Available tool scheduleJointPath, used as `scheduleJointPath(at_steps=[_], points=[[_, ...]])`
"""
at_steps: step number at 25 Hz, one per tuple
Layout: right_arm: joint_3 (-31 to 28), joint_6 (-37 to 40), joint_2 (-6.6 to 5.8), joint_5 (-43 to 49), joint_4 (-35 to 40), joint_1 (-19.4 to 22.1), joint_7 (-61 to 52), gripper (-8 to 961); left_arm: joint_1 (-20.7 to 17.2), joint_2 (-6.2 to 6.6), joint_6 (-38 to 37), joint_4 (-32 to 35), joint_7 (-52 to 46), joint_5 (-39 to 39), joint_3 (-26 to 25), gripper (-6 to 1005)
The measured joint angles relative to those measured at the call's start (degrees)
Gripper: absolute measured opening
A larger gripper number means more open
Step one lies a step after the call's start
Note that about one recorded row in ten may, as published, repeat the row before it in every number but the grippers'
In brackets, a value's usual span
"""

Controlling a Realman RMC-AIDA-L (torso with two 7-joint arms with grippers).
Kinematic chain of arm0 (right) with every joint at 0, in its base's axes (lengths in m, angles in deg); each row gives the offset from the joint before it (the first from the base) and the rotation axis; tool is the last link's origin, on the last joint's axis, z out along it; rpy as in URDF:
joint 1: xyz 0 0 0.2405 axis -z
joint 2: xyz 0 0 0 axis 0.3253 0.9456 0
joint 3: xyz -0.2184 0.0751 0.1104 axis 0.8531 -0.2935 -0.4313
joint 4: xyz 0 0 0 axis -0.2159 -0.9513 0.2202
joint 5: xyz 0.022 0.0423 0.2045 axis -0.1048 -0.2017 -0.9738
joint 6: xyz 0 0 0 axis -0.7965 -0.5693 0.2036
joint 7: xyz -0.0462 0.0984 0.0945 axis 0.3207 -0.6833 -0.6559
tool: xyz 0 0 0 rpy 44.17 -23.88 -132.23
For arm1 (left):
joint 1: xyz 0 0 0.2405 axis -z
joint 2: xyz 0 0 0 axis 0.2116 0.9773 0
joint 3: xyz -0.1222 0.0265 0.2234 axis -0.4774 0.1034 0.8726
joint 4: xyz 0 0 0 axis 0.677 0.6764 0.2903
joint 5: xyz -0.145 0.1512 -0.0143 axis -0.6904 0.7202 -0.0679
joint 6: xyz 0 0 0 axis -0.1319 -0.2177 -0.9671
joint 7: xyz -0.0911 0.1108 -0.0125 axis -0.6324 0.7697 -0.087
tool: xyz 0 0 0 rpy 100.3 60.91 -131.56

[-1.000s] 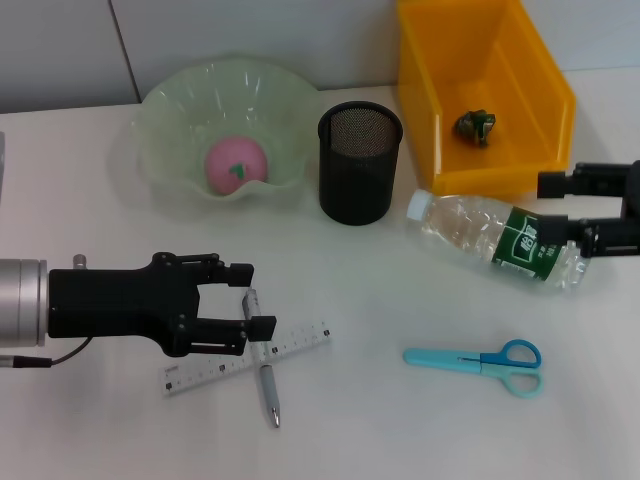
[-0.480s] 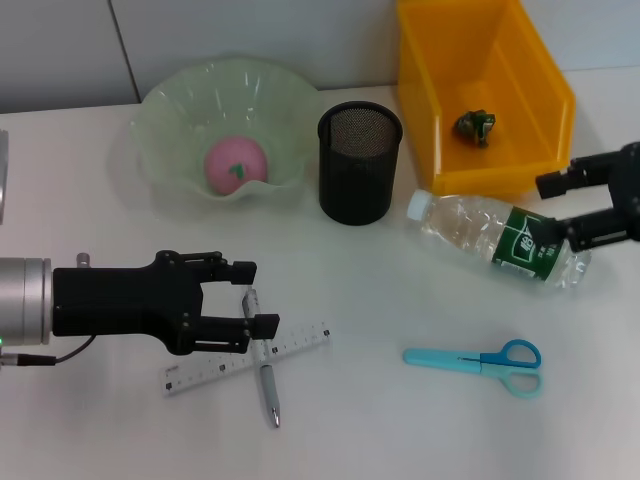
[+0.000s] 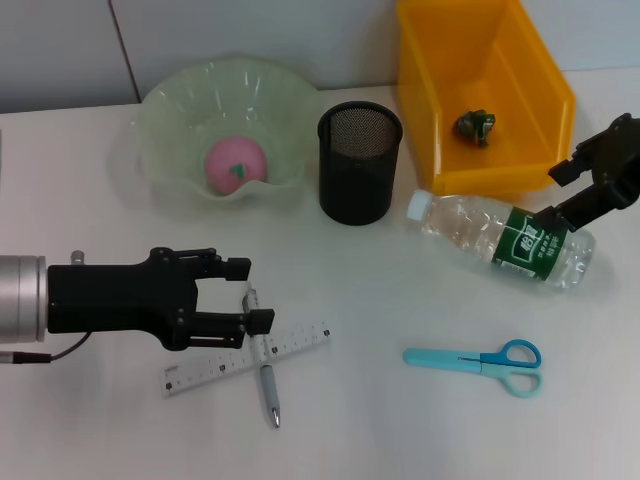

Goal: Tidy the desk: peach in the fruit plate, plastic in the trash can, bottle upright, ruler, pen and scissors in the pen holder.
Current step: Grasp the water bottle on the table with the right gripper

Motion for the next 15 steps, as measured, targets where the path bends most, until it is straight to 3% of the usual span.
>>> scheduleJointPath(at_steps=[8, 15], points=[[5.8, -4.91, 1.21, 6.78, -2.93, -3.22, -2.57, 757, 0.04, 0.06, 0.02, 0.0, -0.01, 0.0, -0.01, 799], [8.57, -11.23, 1.89, 9.73, -10.77, -5.97, -2.77, 757, 0.04, -0.06, 0.08, 0.0, -0.01, 0.0, -0.12, 799]])
